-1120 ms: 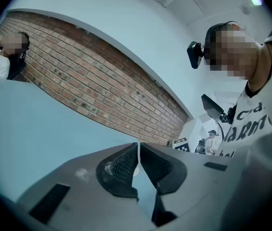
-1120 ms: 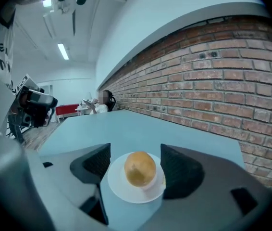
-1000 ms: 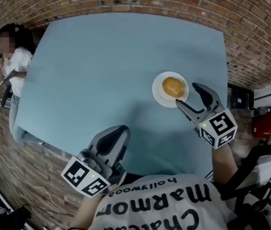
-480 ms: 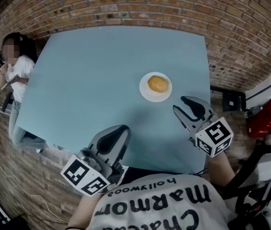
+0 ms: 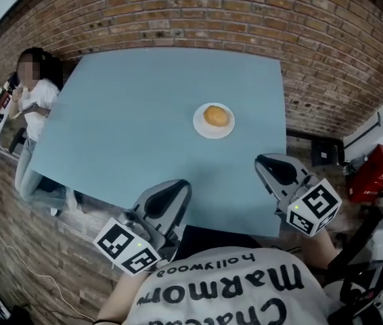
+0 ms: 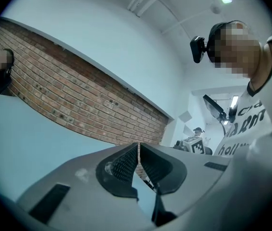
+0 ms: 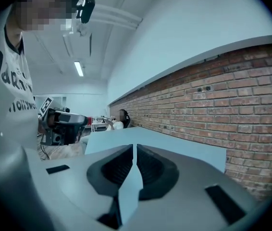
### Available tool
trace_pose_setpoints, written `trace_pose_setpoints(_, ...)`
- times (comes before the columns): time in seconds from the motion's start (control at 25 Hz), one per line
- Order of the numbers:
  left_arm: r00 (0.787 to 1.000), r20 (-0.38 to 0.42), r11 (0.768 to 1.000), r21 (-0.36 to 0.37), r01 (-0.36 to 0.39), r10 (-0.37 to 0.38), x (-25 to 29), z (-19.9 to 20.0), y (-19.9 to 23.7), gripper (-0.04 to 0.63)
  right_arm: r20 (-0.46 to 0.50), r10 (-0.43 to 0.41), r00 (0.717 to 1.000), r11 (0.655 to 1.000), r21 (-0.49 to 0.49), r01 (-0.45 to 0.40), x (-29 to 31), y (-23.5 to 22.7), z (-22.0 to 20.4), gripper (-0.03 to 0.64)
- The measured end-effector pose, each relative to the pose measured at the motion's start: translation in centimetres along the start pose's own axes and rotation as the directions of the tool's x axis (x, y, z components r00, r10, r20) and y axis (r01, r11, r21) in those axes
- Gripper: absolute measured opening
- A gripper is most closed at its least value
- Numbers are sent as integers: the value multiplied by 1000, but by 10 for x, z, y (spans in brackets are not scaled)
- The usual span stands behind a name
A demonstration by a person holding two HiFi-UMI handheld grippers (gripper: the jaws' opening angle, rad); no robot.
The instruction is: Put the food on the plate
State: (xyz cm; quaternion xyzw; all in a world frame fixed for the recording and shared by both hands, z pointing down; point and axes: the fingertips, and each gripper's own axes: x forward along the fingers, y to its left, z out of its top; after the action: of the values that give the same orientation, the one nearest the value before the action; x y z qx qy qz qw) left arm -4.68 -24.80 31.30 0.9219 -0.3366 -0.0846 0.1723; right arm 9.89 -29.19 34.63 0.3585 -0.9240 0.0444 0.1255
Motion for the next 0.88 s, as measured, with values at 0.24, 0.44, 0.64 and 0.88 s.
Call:
trace_pose_setpoints(0.24, 1000, 14, 1000, 16, -9, 9, -15, -5, -28, 20, -11, -12, 1000, 1000, 2, 12, -39, 11, -11, 29)
trace_pose_setpoints(0.44, 1000, 25, 999, 32, -6, 5, -21, -7, -44, 20, -6, -1, 1000, 1000, -21, 1, -55, 20, -15, 23)
trace_pose_setpoints(0.64, 1000, 28, 999, 40, -6, 5, -22, -8, -52, 20, -11, 14, 1000, 999, -49, -15, -59, 27, -15, 18)
trace_pose_setpoints(0.88, 1000, 31, 999, 49, -4, 3, -22, -5, -55, 20, -4, 12, 1000, 999, -45, -12, -62, 26, -13, 18)
